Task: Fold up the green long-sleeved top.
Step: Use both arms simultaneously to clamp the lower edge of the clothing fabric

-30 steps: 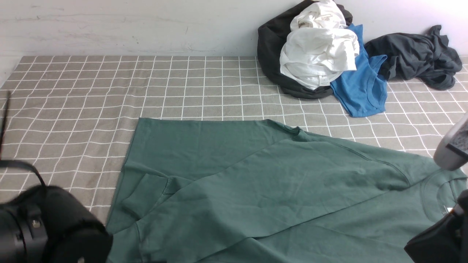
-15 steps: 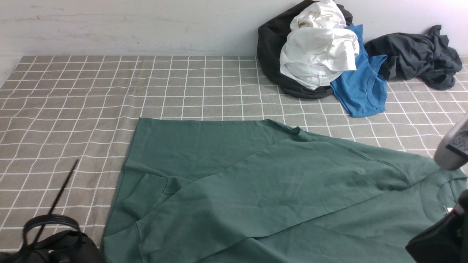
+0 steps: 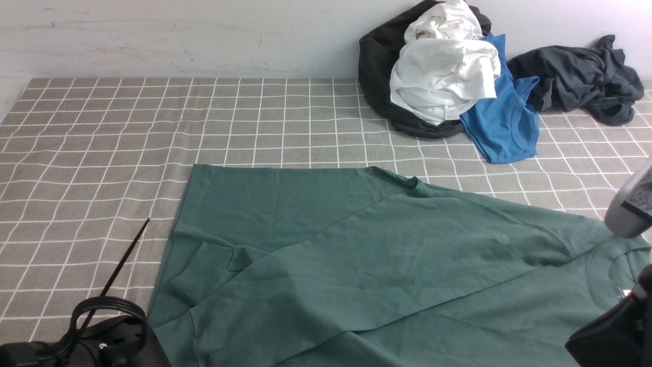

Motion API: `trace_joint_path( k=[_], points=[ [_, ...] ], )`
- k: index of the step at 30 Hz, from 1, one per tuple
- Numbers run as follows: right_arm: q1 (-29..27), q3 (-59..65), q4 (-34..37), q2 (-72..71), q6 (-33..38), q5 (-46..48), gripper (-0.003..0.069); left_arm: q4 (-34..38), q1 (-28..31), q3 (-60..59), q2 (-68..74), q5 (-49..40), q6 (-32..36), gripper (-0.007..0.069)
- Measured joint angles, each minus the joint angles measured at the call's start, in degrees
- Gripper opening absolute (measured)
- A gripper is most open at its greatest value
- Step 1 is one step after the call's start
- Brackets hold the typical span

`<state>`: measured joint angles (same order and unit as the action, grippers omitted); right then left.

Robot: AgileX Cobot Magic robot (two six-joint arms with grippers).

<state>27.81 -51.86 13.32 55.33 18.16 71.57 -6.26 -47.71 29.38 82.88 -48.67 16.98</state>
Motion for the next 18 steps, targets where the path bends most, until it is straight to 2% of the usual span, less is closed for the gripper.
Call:
trace_joint_path(
  k=[10, 14, 18],
  points=[
    [0.0, 0.0, -0.7, 0.0, 0.1, 0.0, -0.0016, -0.6, 0.0, 1.3, 0.0, 0.0, -1.7, 0.0027],
    [0.0, 0.0, -2.1, 0.0, 0.8, 0.0, -0.0016, -0.6, 0.0, 1.8, 0.0, -1.9, -2.5, 0.0005],
    [0.0, 1.0, -2.9, 0.2, 6.0, -0.1, 0.0019, -0.6, 0.0, 4.0, -0.4, -7.5, -2.6, 0.0005]
  ],
)
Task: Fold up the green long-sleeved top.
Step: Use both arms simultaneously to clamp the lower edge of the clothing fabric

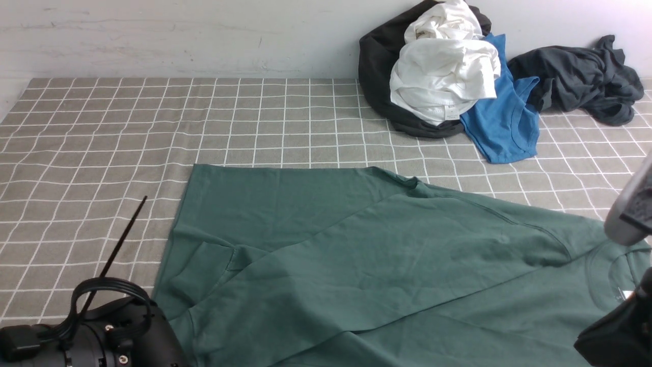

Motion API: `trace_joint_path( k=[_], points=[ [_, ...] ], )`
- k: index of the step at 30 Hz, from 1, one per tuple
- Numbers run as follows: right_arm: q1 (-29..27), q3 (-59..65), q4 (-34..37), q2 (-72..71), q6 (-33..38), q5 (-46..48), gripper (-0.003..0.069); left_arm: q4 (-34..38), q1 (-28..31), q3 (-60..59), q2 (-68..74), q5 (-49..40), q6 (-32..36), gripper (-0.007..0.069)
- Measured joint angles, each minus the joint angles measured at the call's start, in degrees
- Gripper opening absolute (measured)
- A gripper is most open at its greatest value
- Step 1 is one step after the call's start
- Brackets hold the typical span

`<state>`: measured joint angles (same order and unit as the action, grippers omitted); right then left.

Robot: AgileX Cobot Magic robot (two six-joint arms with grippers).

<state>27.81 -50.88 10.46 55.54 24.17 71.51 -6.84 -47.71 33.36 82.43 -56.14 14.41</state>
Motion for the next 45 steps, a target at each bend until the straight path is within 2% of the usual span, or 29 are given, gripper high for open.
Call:
trace_joint_path(
  k=[1, 4, 5, 6, 7, 8, 9, 10, 11, 12, 13, 15, 19, 24, 30, 33, 37, 38, 39, 41, 42, 45],
  points=[
    [0.1, 0.5, 0.0, 0.1, 0.7, 0.0, 0.0027, 0.0, 0.0, 0.2, -0.1, -0.4, 0.0, 0.0005],
    [1.0, 5.5, -0.2, 2.2, 5.8, -0.1, 0.0159, 0.2, 0.0, 0.7, -1.0, -1.6, 0.0, 0.0005],
    [0.9, 5.8, -0.3, 2.4, 6.1, -0.2, 0.0169, 0.3, 0.0, 0.7, -1.1, -1.6, 0.0, 0.0005],
    [1.1, 8.5, -1.1, 3.6, 7.6, -1.1, 0.026, 0.5, 0.0, 0.7, -1.2, -1.6, 0.0, 0.0005],
    [1.1, 9.1, -1.3, 3.9, 7.9, -1.5, 0.0285, 0.7, 0.0, 0.7, -1.2, -1.6, 0.0, 0.0005],
    [1.1, 11.3, -2.5, 4.9, 8.4, -3.6, 0.0372, 0.8, 0.0, 0.7, -1.2, -1.6, 0.0, 0.0005],
    [1.1, 11.9, -2.9, 5.1, 8.5, -4.3, 0.0398, 0.9, 0.0, 0.7, -1.2, -1.6, 0.0, 0.0005],
    [1.1, 13.9, -4.6, 5.9, 8.8, -7.3, 0.0492, 1.1, 0.0, 0.7, -1.2, -1.3, 0.0, 0.0005],
    [1.1, 15.8, -6.6, 6.6, 9.0, -9.4, 0.0553, 1.3, 0.0, 0.7, -1.2, -0.8, 0.0, 0.0005],
    [1.1, 16.0, -6.9, 6.7, 9.0, -9.7, 0.0563, 1.4, 0.0, 0.7, -1.2, -0.7, 0.0, 0.0005],
    [1.1, 17.9, -9.1, 7.3, 9.1, -12.2, 0.0617, 1.5, 0.0, 0.7, -1.2, -0.5, 0.0, 0.0005],
    [1.1, 21.1, -12.3, 8.2, 9.2, -16.2, 0.0664, 1.7, 0.0, 0.7, -1.2, -0.4, 0.0, 0.0005],
    [1.1, 25.6, -15.2, 9.1, 9.2, -21.8, 0.068, 1.7, 0.0, 0.7, -1.2, -0.3, 0.0, 0.0005],
    [1.1, 31.5, -20.7, 9.9, 9.3, -31.0, 0.0646, 1.8, 0.0, 0.7, -1.2, -0.2, 0.0, 0.0005],
    [1.1, 33.0, -25.7, 9.9, 9.3, -35.3, 0.0527, 1.8, 0.0, 0.7, -1.2, -0.1, 0.0, 0.0005],
    [1.1, 33.0, -26.1, 9.9, 9.3, -35.7, 0.0445, 1.8, 0.0, 0.7, -1.2, -0.1, 0.0, 0.0005],
    [1.1, 32.9, -26.2, 9.9, 9.3, -35.3, 0.0238, 1.8, 0.0, 0.7, -1.2, -0.1, 0.0, 0.0005],
    [1.1, 32.8, -26.2, 9.9, 9.3, -35.2, 0.0227, 1.8, 0.0, 0.7, -1.2, -0.1, 0.0, 0.0005],
    [1.1, 32.2, -26.2, 9.9, 9.3, -33.9, 0.0148, 2.0, 0.0, 0.7, -1.2, -0.1, 0.0, 0.0005],
    [1.1, 30.6, -26.2, 9.9, 9.3, -31.4, 0.005, 2.2, 0.0, 0.7, -1.2, -0.1, 0.0, 0.0005],
    [1.1, 29.7, -26.2, 9.9, 9.3, -30.1, 0.0025, 2.2, 0.0, 0.7, -1.2, -0.2, 0.0, 0.0005],
    [1.1, 25.5, -26.1, 9.9, 9.7, -26.2, 0.0006, 2.0, 0.0, 1.4, -1.4, -2.0, -0.2, 0.0005]
  ],
)
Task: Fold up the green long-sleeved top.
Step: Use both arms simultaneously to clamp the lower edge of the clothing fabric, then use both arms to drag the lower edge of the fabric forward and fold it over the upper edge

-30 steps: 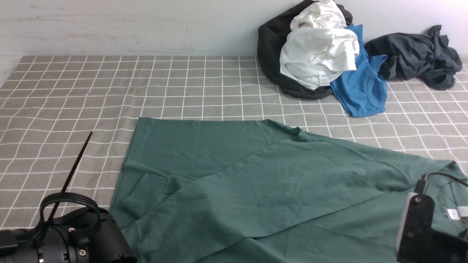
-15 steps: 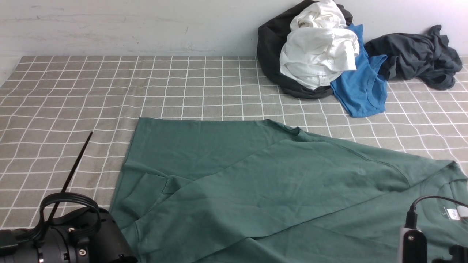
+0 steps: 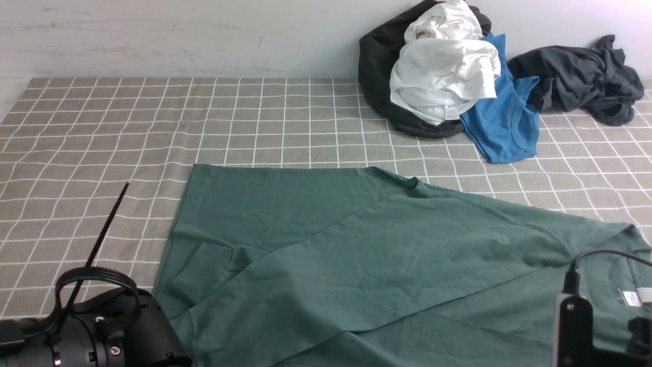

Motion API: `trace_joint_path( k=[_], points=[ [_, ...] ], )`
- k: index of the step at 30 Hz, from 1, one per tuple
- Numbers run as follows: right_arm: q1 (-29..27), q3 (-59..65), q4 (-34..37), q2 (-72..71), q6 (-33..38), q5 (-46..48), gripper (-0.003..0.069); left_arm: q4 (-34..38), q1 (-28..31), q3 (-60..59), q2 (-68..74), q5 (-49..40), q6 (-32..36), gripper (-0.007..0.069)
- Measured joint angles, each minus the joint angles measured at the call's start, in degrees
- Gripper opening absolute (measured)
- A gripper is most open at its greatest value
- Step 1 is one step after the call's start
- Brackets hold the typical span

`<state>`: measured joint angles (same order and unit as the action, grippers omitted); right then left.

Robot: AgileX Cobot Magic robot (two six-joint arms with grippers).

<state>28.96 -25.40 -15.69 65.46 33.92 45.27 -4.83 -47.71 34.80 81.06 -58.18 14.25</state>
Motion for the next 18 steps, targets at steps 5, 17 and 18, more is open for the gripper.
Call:
trace_joint_path(
  k=[5, 17, 18],
  points=[
    [-0.5, -8.1, 0.4, 0.2, 3.5, 5.7, 0.0006, -1.6, 2.9, 6.9, -1.9, -6.7, -0.2, 0.0005],
    [-16.3, -28.1, 15.3, 12.0, 18.9, 8.8, 0.0005, -1.3, 23.9, 30.9, 5.5, -8.0, 8.4, 0.0006],
    [-16.8, -29.4, 16.3, 13.6, 19.2, 9.2, 0.0005, -1.3, 24.6, 32.8, 6.8, -7.7, 8.9, 0.0006]
  ],
)
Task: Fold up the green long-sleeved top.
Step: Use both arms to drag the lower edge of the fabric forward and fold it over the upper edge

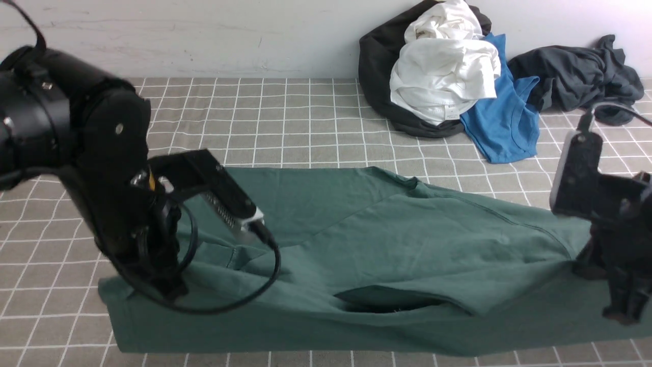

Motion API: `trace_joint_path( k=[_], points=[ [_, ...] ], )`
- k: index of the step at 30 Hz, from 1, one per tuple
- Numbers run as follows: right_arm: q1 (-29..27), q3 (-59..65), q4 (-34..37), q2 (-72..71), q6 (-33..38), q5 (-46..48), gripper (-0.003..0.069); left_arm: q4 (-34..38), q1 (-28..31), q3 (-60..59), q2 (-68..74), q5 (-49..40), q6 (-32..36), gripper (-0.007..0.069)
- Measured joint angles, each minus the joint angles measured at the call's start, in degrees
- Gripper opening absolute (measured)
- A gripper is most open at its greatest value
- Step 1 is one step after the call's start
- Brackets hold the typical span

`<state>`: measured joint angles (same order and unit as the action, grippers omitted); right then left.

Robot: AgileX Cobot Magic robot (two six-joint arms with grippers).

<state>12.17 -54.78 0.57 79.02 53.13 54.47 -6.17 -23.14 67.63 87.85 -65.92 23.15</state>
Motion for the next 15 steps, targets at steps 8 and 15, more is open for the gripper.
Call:
trace_joint_path(
  k=[8, 15],
  points=[
    [-4.6, -20.1, 4.4, 15.2, 0.6, 5.1, 0.0005, 0.4, 5.2, 20.1, 13.3, -0.8, 3.4, 0.0006],
    [-6.6, -33.0, 6.0, 26.6, -0.1, 7.9, 0.0005, 1.2, 8.7, 34.8, 25.6, -3.0, 4.3, 0.0006]
  ],
)
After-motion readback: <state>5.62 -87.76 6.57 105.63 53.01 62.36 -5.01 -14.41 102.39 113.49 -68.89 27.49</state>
